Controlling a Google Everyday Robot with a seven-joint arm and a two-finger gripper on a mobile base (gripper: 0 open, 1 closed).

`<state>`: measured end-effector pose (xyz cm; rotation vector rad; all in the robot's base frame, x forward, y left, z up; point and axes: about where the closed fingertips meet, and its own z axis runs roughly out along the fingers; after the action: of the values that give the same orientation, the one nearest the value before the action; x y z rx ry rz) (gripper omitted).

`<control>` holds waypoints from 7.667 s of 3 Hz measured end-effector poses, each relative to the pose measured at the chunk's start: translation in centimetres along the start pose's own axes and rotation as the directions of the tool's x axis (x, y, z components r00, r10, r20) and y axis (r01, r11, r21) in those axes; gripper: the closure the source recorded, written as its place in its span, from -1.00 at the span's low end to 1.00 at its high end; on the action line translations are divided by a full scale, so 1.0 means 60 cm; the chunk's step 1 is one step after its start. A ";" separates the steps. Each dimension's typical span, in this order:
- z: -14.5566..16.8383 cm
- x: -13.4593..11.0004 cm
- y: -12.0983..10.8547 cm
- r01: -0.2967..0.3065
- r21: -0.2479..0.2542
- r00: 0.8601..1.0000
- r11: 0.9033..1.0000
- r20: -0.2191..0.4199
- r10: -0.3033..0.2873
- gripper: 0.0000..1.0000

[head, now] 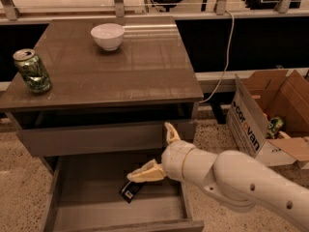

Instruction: Pick rxbar chocolate from middle drawer and place on counter

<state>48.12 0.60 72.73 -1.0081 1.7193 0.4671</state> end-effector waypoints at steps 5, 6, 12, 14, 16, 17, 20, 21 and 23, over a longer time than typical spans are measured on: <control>0.090 0.142 0.004 0.058 0.131 0.998 0.990 0.001 -0.058 -1.00; 0.104 0.202 0.012 0.062 0.114 0.997 0.991 -0.050 -0.057 -1.00; 0.258 0.381 0.068 -0.013 -0.026 0.979 1.000 -0.202 0.007 -1.00; 0.310 0.433 0.071 -0.053 -0.023 0.963 0.998 -0.267 0.045 -1.00; 0.359 0.486 0.082 -0.118 -0.060 0.945 0.991 -0.313 0.094 -1.00; 0.381 0.507 0.087 -0.107 -0.055 0.937 0.993 -0.339 0.082 -1.00; 0.403 0.518 0.086 -0.113 -0.056 0.939 0.992 -0.332 0.089 0.23; 0.401 0.512 0.085 -0.113 -0.056 0.939 0.992 -0.332 0.089 0.68; 0.398 0.506 0.083 -0.113 -0.056 0.939 0.992 -0.332 0.088 1.00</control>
Offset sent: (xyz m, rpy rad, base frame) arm 0.0032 0.0162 -0.0185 0.0146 -0.0942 -0.0319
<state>54.83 8.45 35.18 -1.1018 2.0727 0.4491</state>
